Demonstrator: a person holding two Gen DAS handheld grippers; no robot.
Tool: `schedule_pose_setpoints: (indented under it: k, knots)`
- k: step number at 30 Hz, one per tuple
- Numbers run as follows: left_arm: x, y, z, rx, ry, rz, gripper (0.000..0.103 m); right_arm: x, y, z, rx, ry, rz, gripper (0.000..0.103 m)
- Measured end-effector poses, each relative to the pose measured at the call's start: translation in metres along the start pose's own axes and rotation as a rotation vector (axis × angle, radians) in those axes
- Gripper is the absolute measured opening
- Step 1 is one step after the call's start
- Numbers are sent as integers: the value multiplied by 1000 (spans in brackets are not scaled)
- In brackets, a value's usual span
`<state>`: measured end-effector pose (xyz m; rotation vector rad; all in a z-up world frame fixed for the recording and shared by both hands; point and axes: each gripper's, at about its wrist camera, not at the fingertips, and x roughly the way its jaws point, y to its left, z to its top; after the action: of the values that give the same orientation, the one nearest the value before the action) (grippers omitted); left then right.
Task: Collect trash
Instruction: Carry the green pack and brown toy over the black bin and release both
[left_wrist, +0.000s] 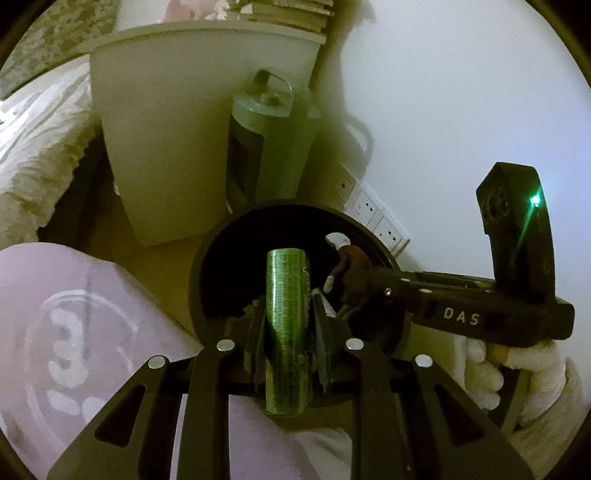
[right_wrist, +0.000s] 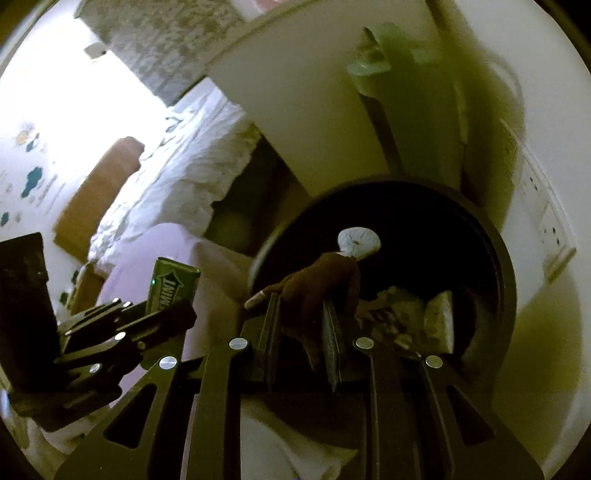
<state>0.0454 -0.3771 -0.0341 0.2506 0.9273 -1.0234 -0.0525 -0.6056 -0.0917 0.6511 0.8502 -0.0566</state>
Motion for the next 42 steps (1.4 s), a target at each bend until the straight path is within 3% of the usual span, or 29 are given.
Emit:
schedule_pose_setpoints:
  k: [12,26,28,33,35,40,42]
  knots:
    - [28,-6,-3,14,70,-18,23,17,-22,-10,57,36,-32,22]
    - [39,-15,7,28,75,-26,23,14,-27,-12,88,47,-59,22]
    - [37,-16,8,33,66,-15,25,14,-28,-12,94,47,-67,27]
    - [30,-14,7,27,61,-9,26,11,-27,-13,111,43,-77,52]
    - [26,-11,5,18,59,-5,26,10,-24,-14,110,41,-77,53]
    - [5,3,0,-25,16,38,61,14,-11,-17,81,50,-95,69]
    - [-8,12,-3,-51,-8,51,63,16,-5,-18,70,60,-100,69]
